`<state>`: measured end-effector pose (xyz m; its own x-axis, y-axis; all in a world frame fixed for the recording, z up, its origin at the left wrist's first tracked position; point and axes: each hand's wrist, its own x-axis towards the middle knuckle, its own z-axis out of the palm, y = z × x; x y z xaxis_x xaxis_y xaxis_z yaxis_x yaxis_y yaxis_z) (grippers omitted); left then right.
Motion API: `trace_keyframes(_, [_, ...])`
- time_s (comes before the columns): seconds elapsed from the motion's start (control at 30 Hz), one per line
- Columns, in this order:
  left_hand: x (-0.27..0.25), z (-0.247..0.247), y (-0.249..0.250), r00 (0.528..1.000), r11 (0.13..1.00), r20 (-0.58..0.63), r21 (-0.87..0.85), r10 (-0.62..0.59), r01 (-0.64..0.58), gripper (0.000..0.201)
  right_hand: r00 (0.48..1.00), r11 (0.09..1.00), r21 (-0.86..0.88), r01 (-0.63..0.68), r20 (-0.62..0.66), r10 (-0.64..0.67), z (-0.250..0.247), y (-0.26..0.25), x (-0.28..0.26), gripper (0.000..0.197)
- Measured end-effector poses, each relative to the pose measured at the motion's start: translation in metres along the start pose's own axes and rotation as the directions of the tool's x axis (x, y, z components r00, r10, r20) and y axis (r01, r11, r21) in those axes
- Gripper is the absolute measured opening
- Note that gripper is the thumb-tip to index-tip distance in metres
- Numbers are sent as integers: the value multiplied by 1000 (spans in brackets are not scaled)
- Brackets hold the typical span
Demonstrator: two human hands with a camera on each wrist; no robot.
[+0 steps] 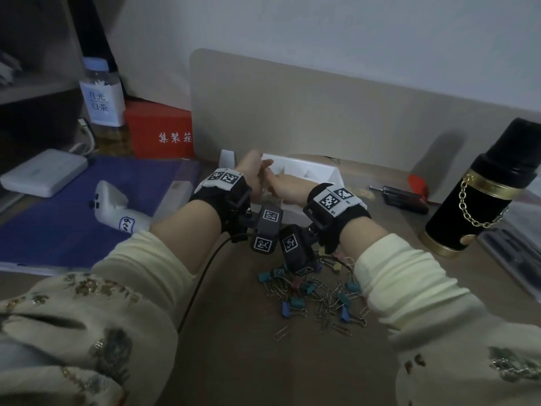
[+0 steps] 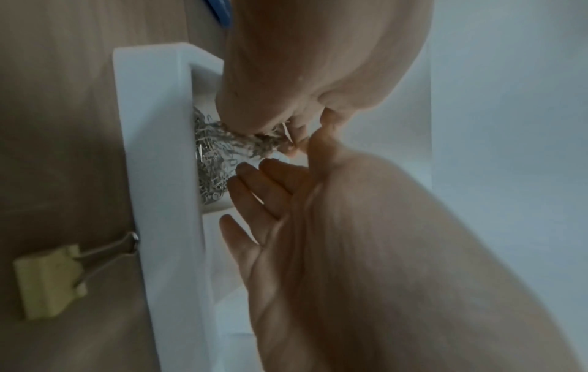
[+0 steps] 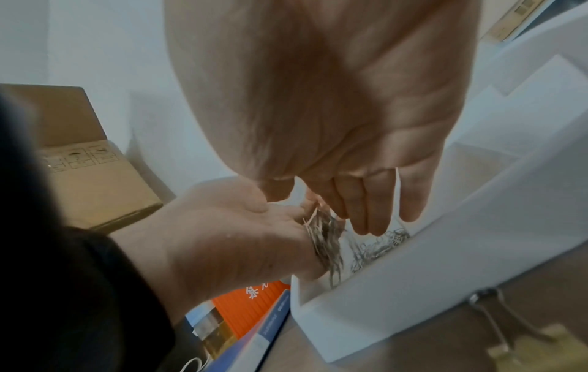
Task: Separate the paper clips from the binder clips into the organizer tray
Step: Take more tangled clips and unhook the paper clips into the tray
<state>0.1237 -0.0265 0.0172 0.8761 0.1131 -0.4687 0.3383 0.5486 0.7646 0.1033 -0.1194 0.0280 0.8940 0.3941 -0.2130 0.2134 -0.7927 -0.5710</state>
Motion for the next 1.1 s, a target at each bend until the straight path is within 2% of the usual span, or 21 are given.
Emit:
trace_keyframes(0.13, [-7,-5,3,996,999,84,37,-30,27,43,1000,1000,20,-19,9,18,-4,6,3,57])
trace_keyframes(0.4, [-28,-19,10,998,997,51,77,22,-26,61,998,999,-27,42,-45,-44,-11,9,-12,59])
trace_keyframes(0.57, [-49,-21,4,999,997,14,68,38,-39,58,996,999,-4,38,-77,-38,-21,20,-33,57])
trace_keyframes(0.67, [-62,-21,-4,998,997,35,55,51,-53,56,997,999,45,7,-71,-3,-23,26,-51,54])
trace_keyframes(0.83, [-88,-19,-23,997,998,62,38,50,-52,51,999,994,105,-24,-41,28,-21,34,-91,32])
trace_keyframes(0.97, [-105,-24,-46,996,1000,85,23,16,-19,43,994,992,91,84,-77,-77,-11,46,-123,11])
trace_keyframes(1.1, [-116,-35,-68,998,999,44,38,-37,36,40,990,991,-9,136,35,-136,8,52,-145,18])
